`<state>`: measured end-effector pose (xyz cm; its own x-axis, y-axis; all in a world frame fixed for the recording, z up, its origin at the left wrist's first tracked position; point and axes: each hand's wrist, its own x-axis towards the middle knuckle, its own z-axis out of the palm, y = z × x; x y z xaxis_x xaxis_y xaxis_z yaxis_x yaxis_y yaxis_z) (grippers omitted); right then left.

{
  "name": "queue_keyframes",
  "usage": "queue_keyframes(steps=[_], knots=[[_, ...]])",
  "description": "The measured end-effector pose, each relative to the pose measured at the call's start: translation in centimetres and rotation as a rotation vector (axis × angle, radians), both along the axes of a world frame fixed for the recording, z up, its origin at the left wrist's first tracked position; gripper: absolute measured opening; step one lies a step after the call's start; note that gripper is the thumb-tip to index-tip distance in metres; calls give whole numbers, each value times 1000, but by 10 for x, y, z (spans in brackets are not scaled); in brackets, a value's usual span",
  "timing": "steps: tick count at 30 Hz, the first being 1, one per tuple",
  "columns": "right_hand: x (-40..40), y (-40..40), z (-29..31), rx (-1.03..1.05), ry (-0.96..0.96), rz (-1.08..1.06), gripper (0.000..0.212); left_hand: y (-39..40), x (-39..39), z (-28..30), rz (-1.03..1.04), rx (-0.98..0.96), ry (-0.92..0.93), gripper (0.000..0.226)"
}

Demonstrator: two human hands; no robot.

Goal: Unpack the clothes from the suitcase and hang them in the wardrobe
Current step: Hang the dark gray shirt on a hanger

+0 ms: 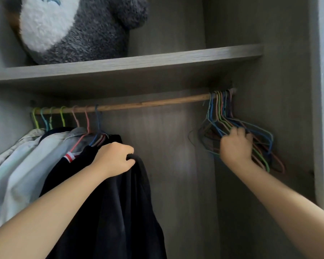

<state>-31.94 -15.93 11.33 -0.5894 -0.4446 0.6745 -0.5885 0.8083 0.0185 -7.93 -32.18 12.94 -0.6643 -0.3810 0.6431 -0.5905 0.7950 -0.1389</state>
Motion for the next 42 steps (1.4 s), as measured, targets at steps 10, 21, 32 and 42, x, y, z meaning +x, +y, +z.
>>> queue_keyframes(steps=[10,21,32,42], knots=[[-3,12,7,-249,-299,177,26,-5,-37,-26,-68,25,4,39],[-9,6,-11,-740,-794,613,52,-10,-43,-40,-61,45,7,21],[-3,4,-7,53,-7,305,52,-7,-40,-27,-39,39,-27,25],[-6,-42,33,-671,-1105,653,28,-11,-8,-11,3,141,16,35]])
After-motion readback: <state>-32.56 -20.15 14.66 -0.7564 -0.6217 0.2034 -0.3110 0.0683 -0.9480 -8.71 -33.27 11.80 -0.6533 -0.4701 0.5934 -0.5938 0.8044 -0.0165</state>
